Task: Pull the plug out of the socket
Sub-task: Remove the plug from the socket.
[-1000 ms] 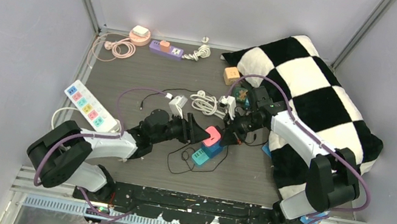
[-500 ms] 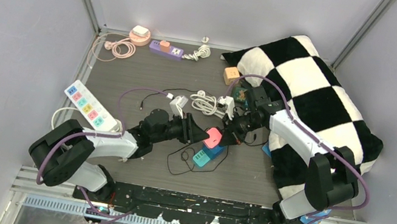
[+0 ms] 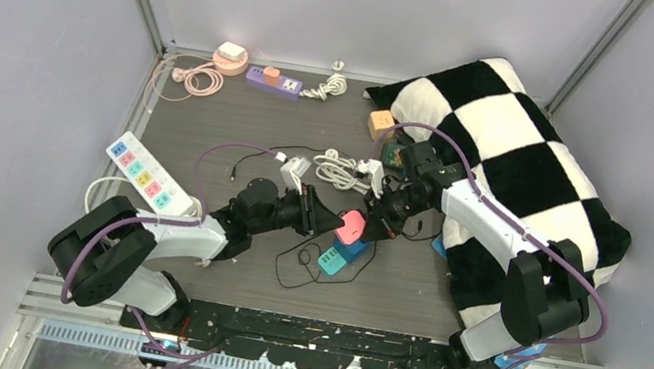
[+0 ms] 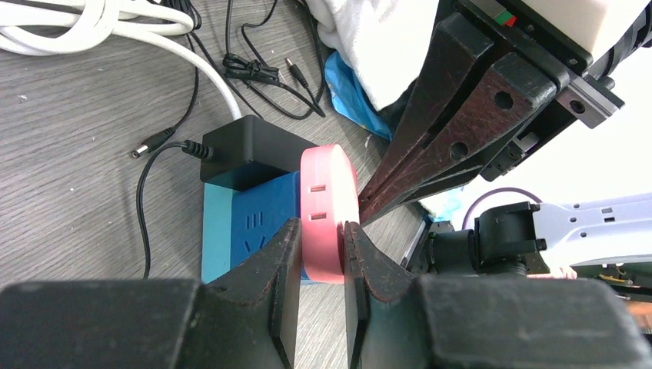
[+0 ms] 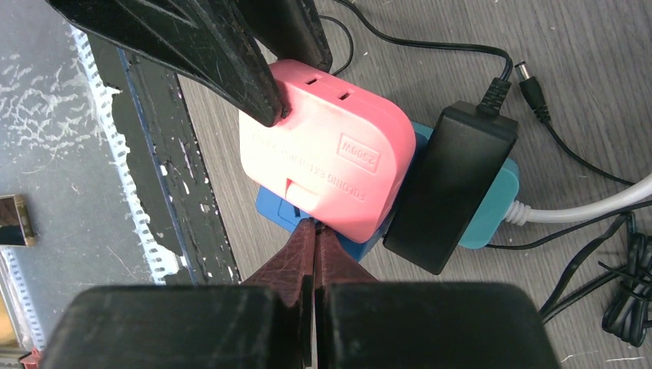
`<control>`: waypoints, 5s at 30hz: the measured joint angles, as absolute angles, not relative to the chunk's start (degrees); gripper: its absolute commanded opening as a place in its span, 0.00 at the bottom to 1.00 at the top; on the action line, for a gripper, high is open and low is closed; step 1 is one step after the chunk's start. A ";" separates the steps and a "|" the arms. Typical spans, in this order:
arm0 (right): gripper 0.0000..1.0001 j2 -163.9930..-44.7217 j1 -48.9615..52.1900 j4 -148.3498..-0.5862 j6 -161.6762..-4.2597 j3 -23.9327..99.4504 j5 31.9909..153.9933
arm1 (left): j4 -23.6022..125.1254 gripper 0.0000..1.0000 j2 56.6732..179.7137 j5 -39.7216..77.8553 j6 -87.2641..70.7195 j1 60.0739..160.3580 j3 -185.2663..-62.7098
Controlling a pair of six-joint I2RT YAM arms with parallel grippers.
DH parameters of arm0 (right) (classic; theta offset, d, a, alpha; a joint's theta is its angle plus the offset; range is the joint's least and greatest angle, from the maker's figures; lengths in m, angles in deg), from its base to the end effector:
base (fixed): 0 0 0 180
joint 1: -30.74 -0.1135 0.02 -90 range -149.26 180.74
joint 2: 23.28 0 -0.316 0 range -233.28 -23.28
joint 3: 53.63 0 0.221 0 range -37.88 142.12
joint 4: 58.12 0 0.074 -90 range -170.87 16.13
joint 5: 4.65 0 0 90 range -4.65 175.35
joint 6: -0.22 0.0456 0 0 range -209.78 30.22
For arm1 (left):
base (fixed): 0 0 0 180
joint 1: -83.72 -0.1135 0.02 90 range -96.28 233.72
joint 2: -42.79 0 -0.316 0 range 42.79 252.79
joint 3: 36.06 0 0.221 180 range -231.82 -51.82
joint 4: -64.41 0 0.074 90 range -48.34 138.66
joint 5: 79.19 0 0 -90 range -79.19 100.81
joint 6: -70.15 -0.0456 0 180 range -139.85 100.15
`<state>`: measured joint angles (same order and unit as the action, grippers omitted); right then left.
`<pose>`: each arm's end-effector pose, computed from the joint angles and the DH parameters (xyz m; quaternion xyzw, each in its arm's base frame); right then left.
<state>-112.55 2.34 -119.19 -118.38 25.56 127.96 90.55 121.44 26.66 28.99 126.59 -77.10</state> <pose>0.2213 0.1548 0.2890 -0.4908 0.7793 0.3582 0.1532 0.1736 -0.1781 0.2650 0.0472 0.7703 -0.5242 0.3600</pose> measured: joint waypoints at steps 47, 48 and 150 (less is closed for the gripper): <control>0.18 -112.79 9.75 -127.00 -119.98 32.01 132.35 | 63.99 0.43 112.04 15.36 -8.32 138.00 -87.06; 0.18 -112.79 9.77 -127.00 -119.82 32.01 132.35 | 63.99 0.44 112.28 15.41 -8.32 138.00 -87.06; 0.78 -123.83 4.31 -122.32 -105.57 33.00 123.50 | 68.01 0.00 113.44 -0.18 5.45 142.85 -84.77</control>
<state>-123.83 4.31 -122.32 -105.57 33.00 123.50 68.01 113.44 -0.18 5.45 142.85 -84.77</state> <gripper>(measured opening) 0.782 0.209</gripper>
